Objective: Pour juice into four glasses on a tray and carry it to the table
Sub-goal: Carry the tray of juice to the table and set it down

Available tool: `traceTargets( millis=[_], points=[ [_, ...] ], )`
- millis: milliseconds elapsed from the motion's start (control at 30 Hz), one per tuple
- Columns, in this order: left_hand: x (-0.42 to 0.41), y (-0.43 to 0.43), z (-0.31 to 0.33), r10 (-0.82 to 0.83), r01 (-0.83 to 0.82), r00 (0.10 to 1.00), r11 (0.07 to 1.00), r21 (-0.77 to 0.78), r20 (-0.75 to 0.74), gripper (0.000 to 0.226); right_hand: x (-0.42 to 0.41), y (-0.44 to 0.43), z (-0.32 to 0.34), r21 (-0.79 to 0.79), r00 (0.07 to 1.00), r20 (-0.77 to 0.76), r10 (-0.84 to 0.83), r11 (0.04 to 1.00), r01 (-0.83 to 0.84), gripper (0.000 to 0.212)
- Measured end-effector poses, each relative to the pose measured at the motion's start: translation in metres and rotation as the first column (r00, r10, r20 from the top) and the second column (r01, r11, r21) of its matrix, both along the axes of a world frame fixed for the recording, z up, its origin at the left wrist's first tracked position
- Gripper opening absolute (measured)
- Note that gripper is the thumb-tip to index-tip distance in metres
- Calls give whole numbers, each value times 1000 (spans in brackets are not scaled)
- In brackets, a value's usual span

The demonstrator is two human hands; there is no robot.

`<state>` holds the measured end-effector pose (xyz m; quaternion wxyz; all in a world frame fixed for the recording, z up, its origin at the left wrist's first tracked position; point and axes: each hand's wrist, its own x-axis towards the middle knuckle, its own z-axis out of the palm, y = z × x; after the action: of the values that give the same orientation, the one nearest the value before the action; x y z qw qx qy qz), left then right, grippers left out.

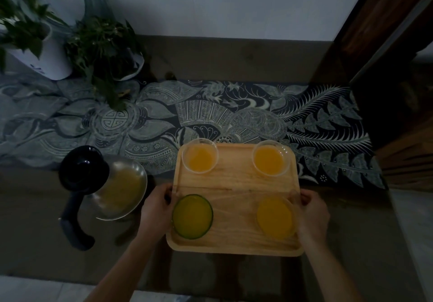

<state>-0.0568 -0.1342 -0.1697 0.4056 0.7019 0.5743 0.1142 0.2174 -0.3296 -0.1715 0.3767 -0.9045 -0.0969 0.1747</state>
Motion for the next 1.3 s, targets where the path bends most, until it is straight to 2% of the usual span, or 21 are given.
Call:
traceTargets(
  millis=[433,533,733,900,1033,1167,1300],
  points=[
    [1,-1,9,-17,23,993,999,-49,118,14,7,2,14,44,1000,-7,-16,999,17,23],
    [1,-1,15,-7,18,988,997,-73,154,22,10,2,25,65,1000,-16,-10,998,11,23],
    [6,6,38,-53,63,980,997,-42,191,14,14,-3,38,86,998,-42,-46,995,49,26],
    [25,8,75,-107,112,975,994,-14,195,20,18,-17,61,142,992,-44,-118,982,123,23],
    [40,14,96,-239,232,961,970,64,141,12,20,-32,80,186,975,-86,-204,958,217,18],
    [59,15,115,-369,355,926,921,158,72,20,15,-55,95,196,952,-83,-295,932,306,17],
    [85,11,133,-456,432,880,884,181,129,20,6,-84,108,204,908,-66,-414,885,418,10]
  ],
)
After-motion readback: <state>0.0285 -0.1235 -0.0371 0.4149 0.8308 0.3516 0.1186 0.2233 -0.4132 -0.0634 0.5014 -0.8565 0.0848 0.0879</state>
